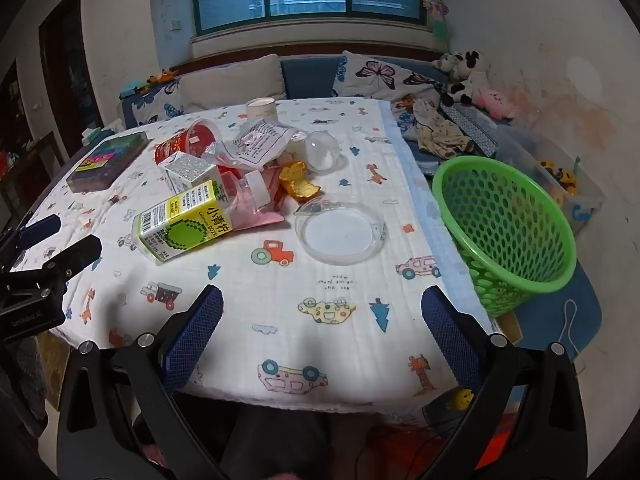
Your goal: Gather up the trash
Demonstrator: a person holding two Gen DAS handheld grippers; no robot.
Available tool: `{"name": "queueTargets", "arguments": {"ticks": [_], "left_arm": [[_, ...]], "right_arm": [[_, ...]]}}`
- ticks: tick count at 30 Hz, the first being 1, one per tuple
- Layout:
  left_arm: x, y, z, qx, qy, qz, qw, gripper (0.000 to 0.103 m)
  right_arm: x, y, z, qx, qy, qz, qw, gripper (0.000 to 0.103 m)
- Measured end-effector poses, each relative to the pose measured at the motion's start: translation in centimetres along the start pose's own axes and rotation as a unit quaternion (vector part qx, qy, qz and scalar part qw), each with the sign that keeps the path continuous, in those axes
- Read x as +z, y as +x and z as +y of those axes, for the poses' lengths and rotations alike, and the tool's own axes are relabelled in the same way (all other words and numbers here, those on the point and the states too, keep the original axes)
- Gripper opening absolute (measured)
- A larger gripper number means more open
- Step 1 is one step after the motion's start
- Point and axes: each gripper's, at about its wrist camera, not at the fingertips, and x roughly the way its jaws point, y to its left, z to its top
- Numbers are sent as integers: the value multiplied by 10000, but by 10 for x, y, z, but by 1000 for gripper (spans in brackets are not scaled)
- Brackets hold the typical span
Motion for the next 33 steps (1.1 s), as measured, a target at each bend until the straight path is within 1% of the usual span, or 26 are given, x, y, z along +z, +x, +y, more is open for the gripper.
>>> {"name": "queueTargets", "arguments": {"ticks": [8,25,33], "left_arm": [[0,-2,0,-35,4,-35,10000,95],[12,-6,-2,-81,-22,-185,9998,94],[14,-4,-4,-97,-9,-166,9998,93]], "right_arm": [[1,0,0,24,21,-3,10000,99],[5,-2,1,4,0,-101,9999,99],[6,-1,1,26,-4,-102,9999,99]]}}
